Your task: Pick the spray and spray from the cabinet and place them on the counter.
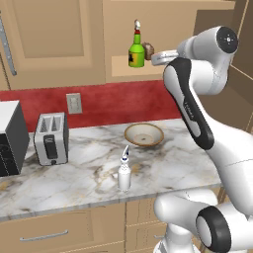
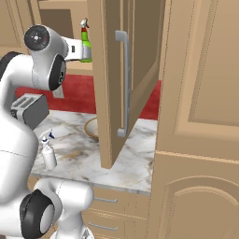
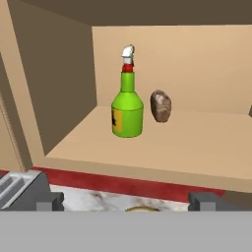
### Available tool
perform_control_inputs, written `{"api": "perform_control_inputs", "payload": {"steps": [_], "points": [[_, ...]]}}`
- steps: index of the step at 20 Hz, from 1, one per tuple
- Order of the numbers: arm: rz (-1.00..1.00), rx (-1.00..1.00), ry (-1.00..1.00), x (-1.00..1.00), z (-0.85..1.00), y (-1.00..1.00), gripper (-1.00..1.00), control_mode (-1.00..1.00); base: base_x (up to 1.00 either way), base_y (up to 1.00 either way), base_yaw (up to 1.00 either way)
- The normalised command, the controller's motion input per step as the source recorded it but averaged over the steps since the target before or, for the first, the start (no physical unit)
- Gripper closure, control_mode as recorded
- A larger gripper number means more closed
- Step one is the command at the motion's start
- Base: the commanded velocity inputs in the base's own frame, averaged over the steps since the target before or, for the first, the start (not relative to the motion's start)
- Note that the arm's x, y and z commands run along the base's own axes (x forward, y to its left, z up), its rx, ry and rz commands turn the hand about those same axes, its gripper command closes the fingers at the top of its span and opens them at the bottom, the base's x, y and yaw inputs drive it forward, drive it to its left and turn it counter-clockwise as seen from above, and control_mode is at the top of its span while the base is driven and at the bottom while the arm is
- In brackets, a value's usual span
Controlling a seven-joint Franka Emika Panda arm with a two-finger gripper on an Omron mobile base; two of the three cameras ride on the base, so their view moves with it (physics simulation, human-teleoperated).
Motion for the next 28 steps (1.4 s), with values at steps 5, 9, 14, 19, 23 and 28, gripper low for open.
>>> {"api": "perform_control_inputs", "payload": {"steps": [5,9,14,19,23,28], "points": [[0.0,0.0,0.0,0.09,0.17,0.0,-1.0,-1.0,0.0,0.0,0.0],[0.0,0.0,-0.03,0.18,0.02,0.0,-1.0,-1.0,0.0,0.0,0.0],[0.0,0.0,-0.03,0.19,0.01,0.0,-1.0,-1.0,0.0,0.0,0.0],[0.0,0.0,-0.03,0.26,0.0,0.05,-1.0,-1.0,0.0,0.0,0.0],[0.0,0.0,-0.01,0.22,0.05,0.09,-1.0,-1.0,0.0,0.0,0.0],[0.0,0.0,0.0,0.26,0.08,0.04,-1.0,-1.0,0.0,0.0,0.0]]}}
